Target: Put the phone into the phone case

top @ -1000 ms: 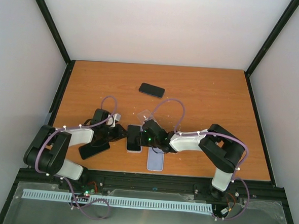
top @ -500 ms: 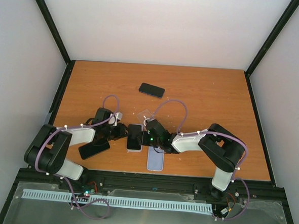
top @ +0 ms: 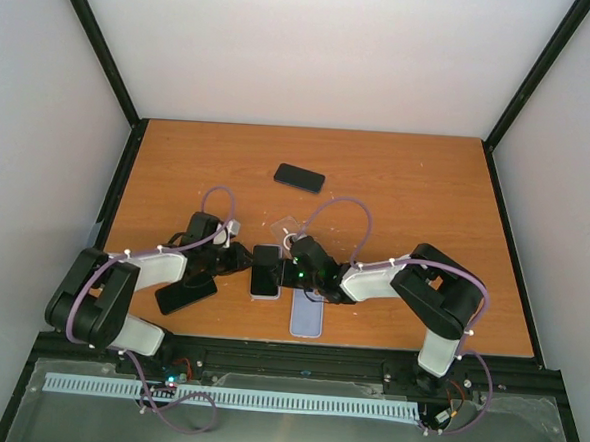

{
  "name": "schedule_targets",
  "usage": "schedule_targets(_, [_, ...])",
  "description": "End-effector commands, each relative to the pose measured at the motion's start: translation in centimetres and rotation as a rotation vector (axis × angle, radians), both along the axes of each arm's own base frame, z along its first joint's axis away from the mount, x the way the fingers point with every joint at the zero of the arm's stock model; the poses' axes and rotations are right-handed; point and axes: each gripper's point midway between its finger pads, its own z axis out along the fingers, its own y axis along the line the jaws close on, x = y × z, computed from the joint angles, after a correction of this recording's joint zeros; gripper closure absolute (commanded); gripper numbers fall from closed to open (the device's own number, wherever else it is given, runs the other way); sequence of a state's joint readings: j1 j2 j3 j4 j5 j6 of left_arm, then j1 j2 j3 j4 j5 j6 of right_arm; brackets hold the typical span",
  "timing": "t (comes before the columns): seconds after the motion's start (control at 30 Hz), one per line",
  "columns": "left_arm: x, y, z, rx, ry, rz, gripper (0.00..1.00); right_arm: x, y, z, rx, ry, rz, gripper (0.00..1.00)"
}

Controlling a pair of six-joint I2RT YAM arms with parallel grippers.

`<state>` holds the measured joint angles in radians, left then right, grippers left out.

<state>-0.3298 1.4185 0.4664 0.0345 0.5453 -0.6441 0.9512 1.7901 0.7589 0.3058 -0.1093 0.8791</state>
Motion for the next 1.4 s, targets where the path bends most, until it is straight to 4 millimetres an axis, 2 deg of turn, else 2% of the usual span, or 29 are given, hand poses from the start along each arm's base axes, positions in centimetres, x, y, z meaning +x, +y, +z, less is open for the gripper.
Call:
schedule_targets(0.0, [0.3, -0.8, 0.4, -0.025, -0.013, -0.027, 0.8, 0.1, -0.2, -0.2, 0.015, 0.006, -0.008, 0.57])
schedule_targets(0.17, [-0.1, -1.3, 0.3, -0.056, 0.005, -0.037, 0.84, 0.3, 0.6, 0.3, 0.078, 0.025, 0.002, 0.56])
schedule_targets(0.4, [-0.4, -1.5, 0.2, -0.064, 0.017, -0.041, 0.84, 0.5, 1.6, 2.3, 0.164, 0.011, 0.025, 0.56])
schedule_targets(0.73, [-1.0, -0.3, -0.1, -0.016, 0.031, 0.012, 0.72, 0.1, 2.8, 5.9, 0.314, 0.024, 0.053, 0.54])
schedule_targets(0.93, [-1.5, -0.2, 0.2, -0.037, 0.027, 0.019, 0.68, 0.1, 3.7, 7.5, 0.388, 0.04, 0.064, 0.52])
schedule_targets(1.27, [-2.2, -0.2, 0.8, -0.067, 0.011, 0.026, 0.66, -0.3, 4.9, 8.6, 0.497, 0.084, 0.083, 0.5])
schedule_targets(1.37, [-2.2, -0.2, 0.6, -0.071, 0.013, 0.025, 0.66, -0.3, 4.7, 7.6, 0.464, 0.108, 0.071, 0.5])
